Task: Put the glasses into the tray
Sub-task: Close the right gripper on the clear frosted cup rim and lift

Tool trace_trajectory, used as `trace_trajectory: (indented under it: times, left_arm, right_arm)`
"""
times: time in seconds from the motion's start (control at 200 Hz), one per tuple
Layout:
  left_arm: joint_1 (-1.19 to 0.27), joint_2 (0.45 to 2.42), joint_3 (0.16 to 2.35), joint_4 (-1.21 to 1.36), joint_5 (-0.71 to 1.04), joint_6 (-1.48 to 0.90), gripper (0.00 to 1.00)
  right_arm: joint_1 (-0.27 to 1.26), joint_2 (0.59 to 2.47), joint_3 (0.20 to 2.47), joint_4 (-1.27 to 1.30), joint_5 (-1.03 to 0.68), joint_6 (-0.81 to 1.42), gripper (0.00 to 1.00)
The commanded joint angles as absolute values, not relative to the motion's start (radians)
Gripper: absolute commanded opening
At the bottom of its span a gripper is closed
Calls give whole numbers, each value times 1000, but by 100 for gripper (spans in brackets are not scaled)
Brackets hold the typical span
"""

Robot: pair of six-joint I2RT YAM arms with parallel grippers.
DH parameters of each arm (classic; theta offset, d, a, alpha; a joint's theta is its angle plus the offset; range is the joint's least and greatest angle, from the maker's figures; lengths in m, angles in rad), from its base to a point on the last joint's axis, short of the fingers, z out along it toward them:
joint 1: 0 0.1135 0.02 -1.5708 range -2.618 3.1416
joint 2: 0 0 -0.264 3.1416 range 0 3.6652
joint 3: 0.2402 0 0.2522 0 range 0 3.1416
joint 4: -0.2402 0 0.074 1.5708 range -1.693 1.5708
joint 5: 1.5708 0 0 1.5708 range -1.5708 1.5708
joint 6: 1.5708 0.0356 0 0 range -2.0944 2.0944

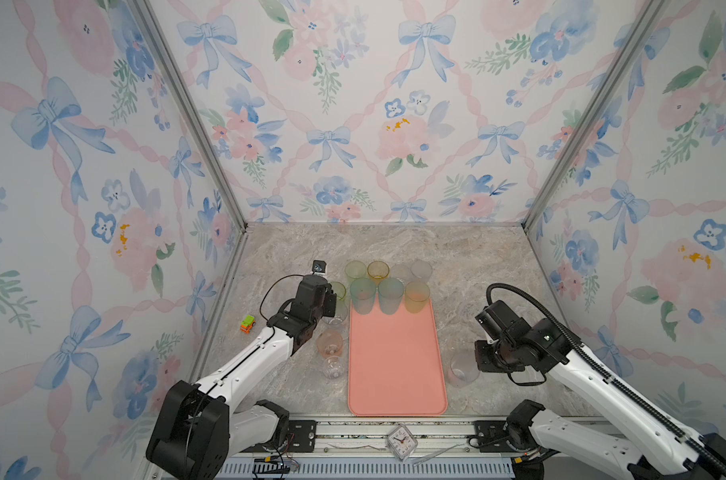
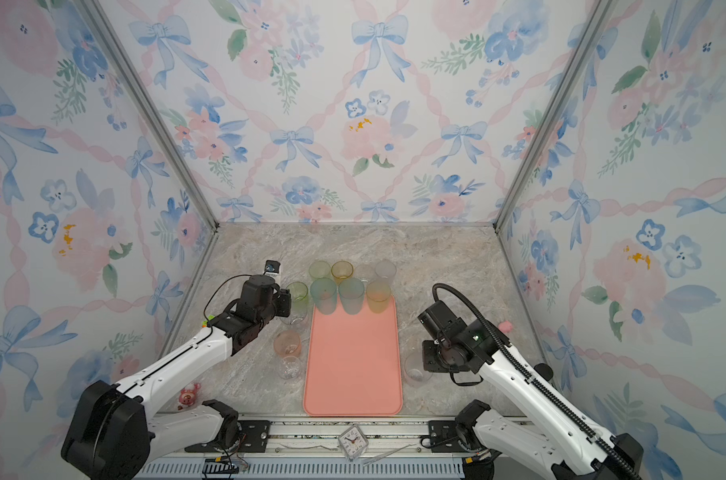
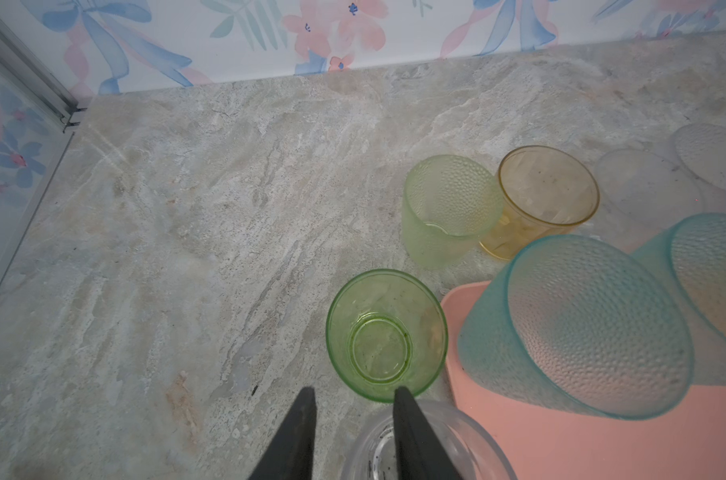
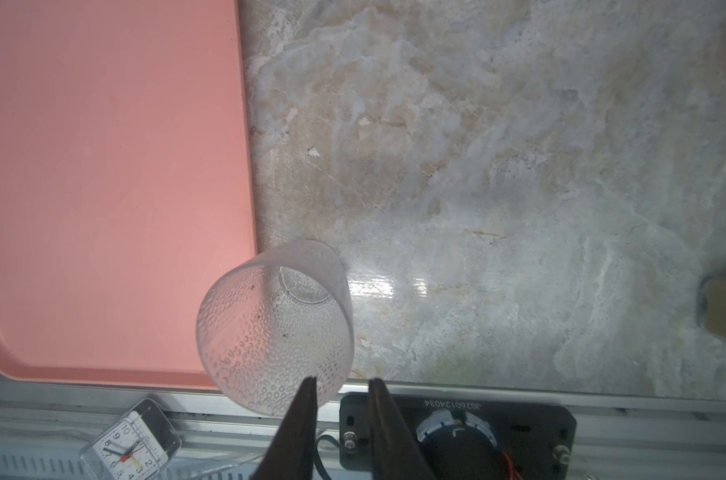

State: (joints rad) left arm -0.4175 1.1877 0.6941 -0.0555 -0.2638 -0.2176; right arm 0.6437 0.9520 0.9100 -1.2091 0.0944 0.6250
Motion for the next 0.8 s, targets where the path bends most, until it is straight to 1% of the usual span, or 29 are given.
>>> trace_trajectory:
  times: [0.0,0.795]
  left_arm:
    - [-413,1195,723,-41,-252,-203,34]
    - [-413,1192,700,-29,-253,-196,33]
  right_arm:
    - [653,971,889,-1220,103,646,25]
    - [641,1031,826,-1139,80,638,21]
